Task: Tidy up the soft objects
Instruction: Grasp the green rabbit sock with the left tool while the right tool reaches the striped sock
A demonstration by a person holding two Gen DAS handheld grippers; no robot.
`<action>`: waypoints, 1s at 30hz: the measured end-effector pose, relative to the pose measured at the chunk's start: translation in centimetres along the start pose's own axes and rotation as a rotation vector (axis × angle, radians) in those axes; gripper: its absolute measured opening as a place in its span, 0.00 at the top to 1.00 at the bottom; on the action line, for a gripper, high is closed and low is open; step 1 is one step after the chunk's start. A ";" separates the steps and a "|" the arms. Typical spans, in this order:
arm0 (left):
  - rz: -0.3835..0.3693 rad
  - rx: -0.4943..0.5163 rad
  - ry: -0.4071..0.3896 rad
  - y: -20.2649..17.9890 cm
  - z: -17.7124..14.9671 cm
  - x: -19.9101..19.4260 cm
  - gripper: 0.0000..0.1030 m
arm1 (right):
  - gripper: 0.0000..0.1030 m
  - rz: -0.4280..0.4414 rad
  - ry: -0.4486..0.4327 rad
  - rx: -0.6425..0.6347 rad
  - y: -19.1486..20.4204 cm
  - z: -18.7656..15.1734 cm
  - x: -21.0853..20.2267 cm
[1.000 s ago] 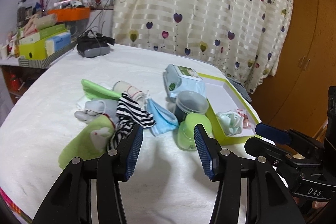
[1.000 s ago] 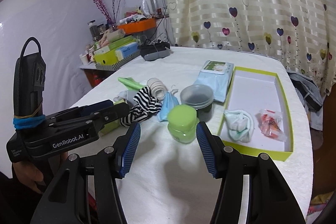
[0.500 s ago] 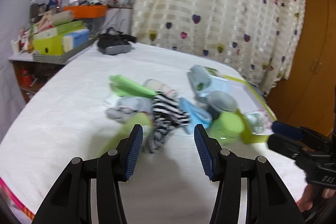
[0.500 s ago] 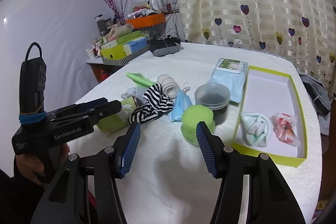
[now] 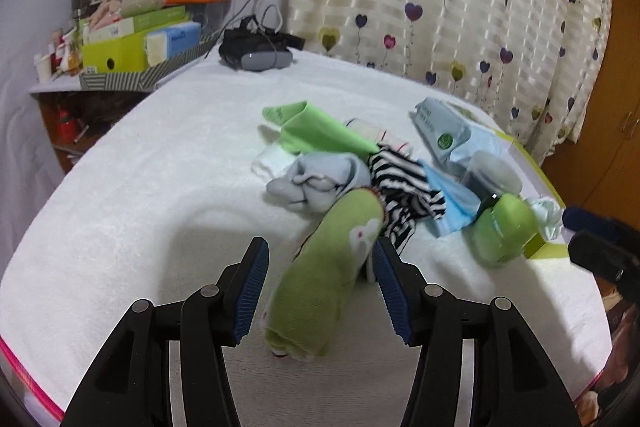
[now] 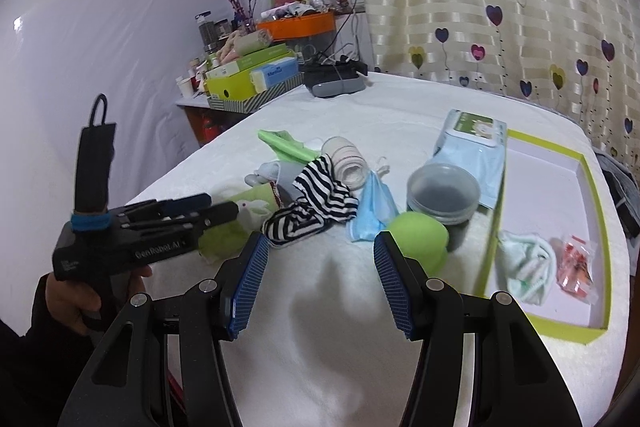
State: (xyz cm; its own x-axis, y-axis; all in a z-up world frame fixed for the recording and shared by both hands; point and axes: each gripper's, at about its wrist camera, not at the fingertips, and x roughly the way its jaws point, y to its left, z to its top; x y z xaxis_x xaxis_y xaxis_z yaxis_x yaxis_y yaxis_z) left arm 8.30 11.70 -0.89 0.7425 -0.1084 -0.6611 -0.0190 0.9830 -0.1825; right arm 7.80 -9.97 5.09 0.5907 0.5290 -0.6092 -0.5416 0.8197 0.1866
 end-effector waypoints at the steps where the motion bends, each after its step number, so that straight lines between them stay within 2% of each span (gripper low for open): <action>1: -0.002 0.000 0.010 0.2 -0.1 0.3 0.48 | 0.45 0.005 0.002 -0.005 0.2 0.2 0.3; 4: 0.008 0.000 0.036 0.7 -0.5 1.0 0.48 | 0.45 0.008 0.009 -0.024 0.6 0.6 1.3; 8: -0.015 -0.013 0.072 0.9 -1.0 1.8 0.48 | 0.45 -0.003 0.025 -0.051 1.0 1.5 2.9; 14: -0.031 -0.025 0.079 1.1 -1.4 2.3 0.49 | 0.45 -0.036 0.077 -0.083 1.5 3.2 6.5; 16: -0.038 -0.025 0.082 1.1 -1.5 2.3 0.60 | 0.45 -0.042 0.097 -0.098 1.8 3.6 7.7; 24: -0.061 -0.046 0.071 1.4 -1.6 2.1 0.73 | 0.47 -0.099 0.199 -0.137 2.2 4.4 12.9; 25: -0.063 -0.048 0.068 1.4 -1.7 2.0 0.74 | 0.51 -0.104 0.208 -0.143 2.3 4.4 13.3; 27: -0.064 -0.052 0.063 1.5 -1.6 1.8 0.74 | 0.70 -0.129 0.233 -0.156 2.3 4.3 14.2; 30: -0.067 -0.054 0.051 1.7 -1.5 1.4 0.76 | 0.86 -0.143 0.240 -0.156 2.2 4.1 14.5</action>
State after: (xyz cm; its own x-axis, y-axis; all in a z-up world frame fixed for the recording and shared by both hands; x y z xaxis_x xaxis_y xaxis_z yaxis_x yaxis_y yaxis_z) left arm 8.31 13.01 -3.25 0.7081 -0.1820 -0.6822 -0.0079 0.9641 -0.2654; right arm 17.62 0.37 -0.12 0.5191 0.3288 -0.7889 -0.5598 0.8283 -0.0231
